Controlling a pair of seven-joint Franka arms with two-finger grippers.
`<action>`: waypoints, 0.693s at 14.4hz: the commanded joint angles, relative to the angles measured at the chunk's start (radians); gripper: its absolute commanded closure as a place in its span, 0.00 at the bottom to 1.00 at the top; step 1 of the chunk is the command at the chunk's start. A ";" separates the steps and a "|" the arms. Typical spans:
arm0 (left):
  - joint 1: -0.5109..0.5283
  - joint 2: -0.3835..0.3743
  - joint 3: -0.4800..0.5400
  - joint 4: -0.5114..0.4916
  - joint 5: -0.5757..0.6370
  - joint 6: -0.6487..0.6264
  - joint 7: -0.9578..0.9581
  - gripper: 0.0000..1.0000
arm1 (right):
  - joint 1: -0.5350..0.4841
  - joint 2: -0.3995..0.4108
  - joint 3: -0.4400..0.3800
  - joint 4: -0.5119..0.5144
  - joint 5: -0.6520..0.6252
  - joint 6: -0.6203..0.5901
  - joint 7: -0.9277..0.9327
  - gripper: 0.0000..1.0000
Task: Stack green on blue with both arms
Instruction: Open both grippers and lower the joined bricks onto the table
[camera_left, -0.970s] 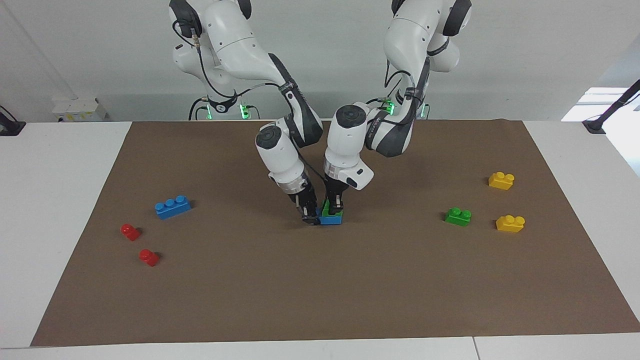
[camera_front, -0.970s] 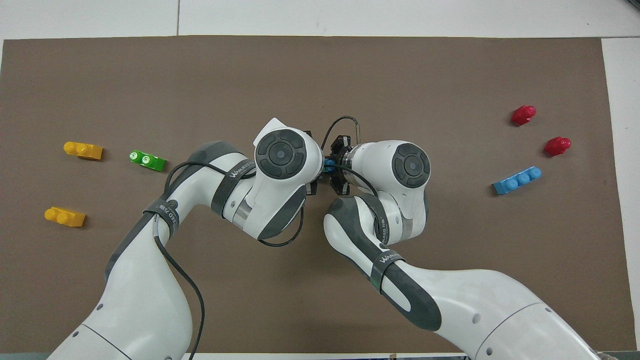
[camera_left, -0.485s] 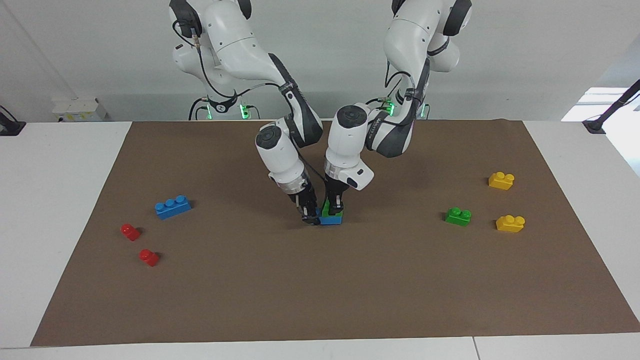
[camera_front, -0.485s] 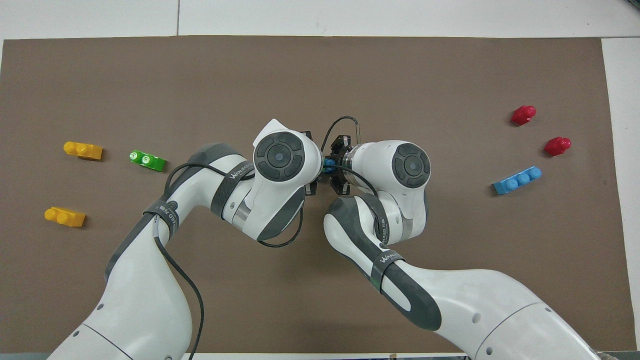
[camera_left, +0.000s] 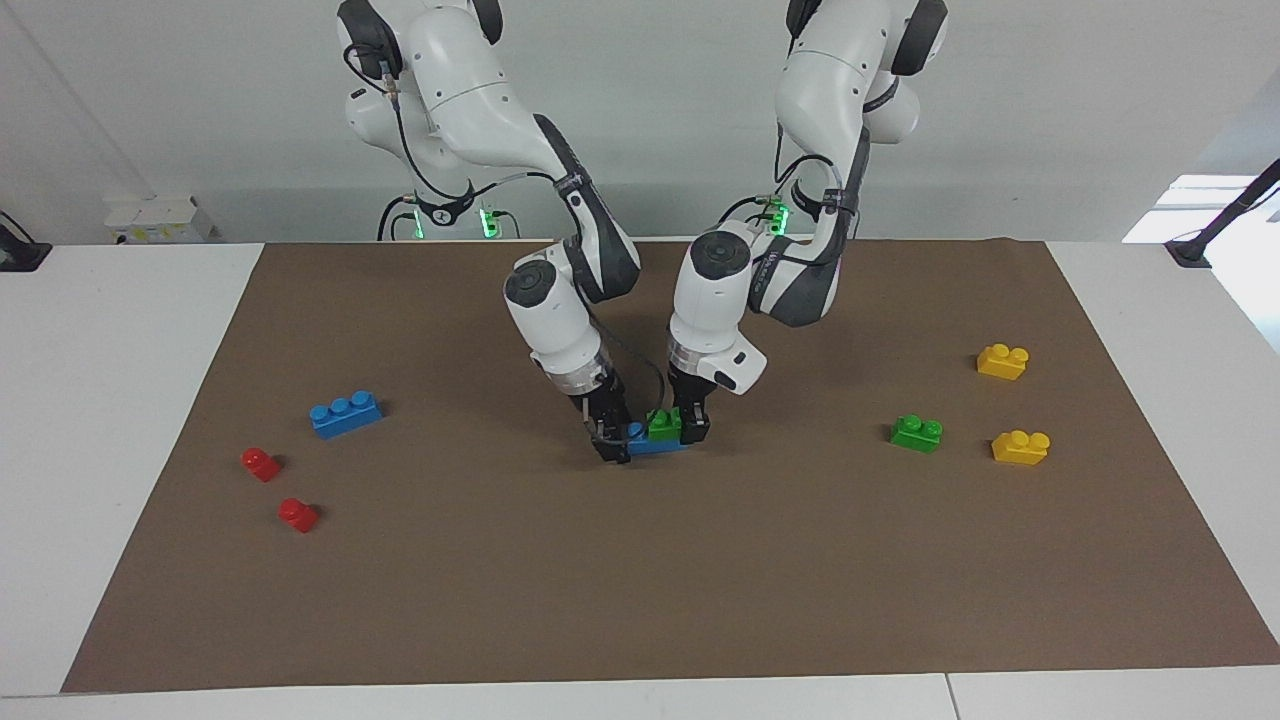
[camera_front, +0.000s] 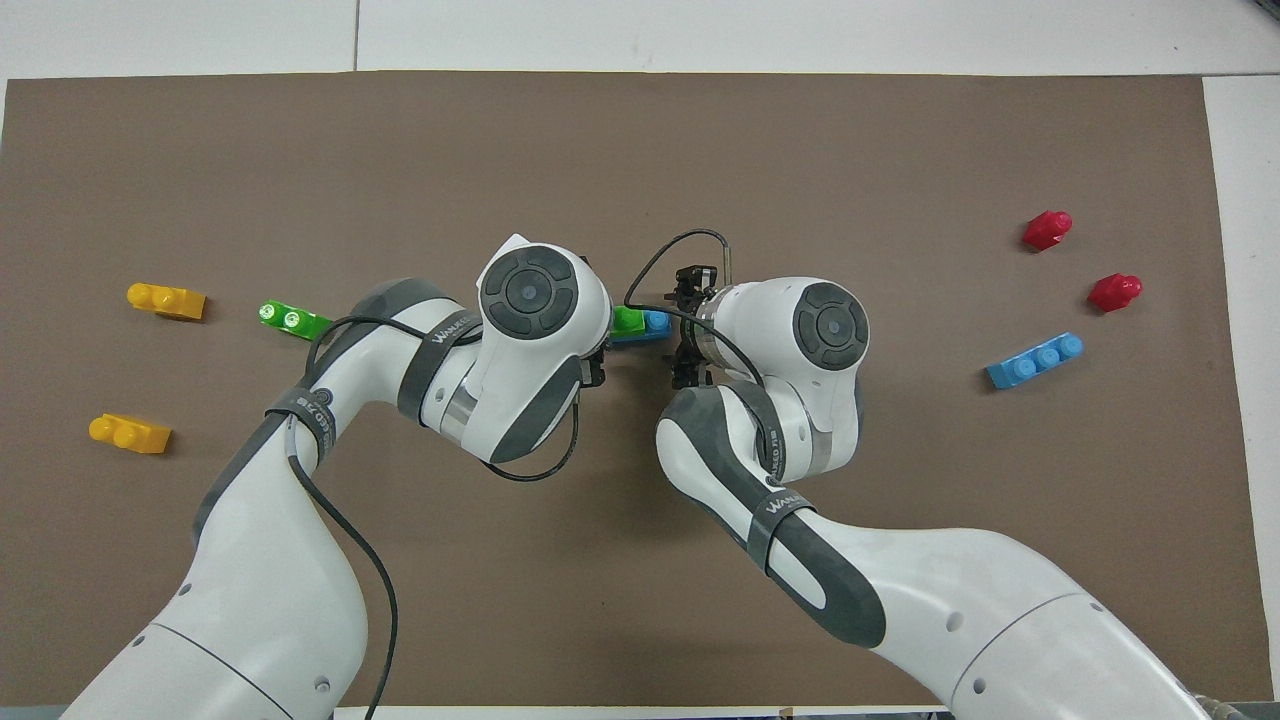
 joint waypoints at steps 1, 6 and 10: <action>0.033 -0.058 -0.005 0.010 0.016 -0.041 0.010 0.00 | -0.025 0.006 0.004 -0.005 0.027 -0.019 -0.001 0.08; 0.099 -0.198 -0.006 0.035 0.014 -0.226 0.081 0.00 | -0.123 -0.038 -0.002 0.073 0.018 -0.179 -0.011 0.03; 0.162 -0.320 -0.005 0.021 0.014 -0.383 0.252 0.00 | -0.233 -0.119 -0.009 0.093 0.007 -0.260 -0.173 0.02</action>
